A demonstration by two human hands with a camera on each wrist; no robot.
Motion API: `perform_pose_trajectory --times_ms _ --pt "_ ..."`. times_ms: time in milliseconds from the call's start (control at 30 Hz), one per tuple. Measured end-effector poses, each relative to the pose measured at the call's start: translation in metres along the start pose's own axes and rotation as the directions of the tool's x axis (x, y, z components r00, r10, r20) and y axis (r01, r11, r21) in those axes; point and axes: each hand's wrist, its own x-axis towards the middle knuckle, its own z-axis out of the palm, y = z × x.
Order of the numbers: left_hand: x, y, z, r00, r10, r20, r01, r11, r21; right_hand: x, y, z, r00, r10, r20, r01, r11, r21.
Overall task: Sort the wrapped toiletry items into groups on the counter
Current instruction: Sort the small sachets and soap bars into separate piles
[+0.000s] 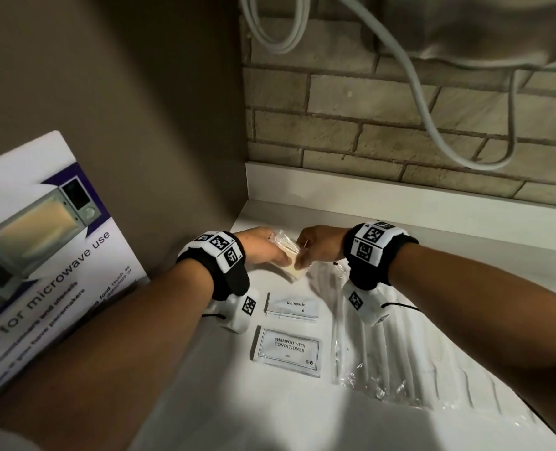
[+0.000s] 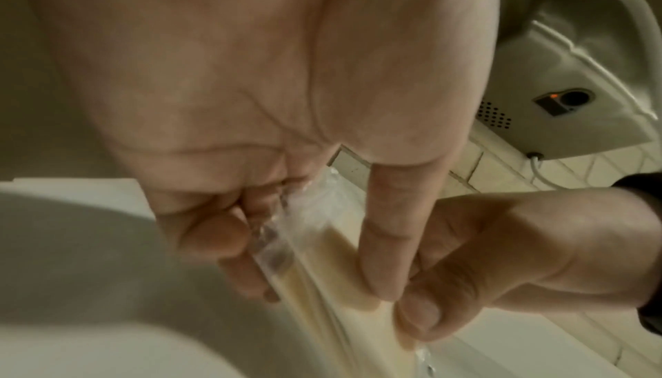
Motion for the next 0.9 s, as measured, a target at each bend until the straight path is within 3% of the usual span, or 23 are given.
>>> perform_pose_trajectory --times_ms 100,267,500,900 --pt "0.004 -0.004 0.004 0.995 -0.080 0.067 0.076 0.996 0.056 -0.007 -0.004 -0.001 0.998 0.025 0.061 -0.022 0.998 -0.056" --pt "0.008 -0.008 0.012 0.991 -0.132 0.012 0.130 0.986 0.102 -0.008 -0.006 -0.003 0.992 0.047 0.121 -0.027 0.986 -0.162" --pt "0.014 -0.005 0.016 0.999 -0.025 -0.043 0.037 0.949 0.314 -0.003 -0.001 -0.002 0.992 0.078 0.096 -0.053 0.969 -0.240" --pt "0.011 0.006 0.003 0.987 0.099 0.123 -0.152 0.800 0.581 -0.003 0.004 0.007 1.000 0.003 -0.010 -0.006 0.905 -0.425"
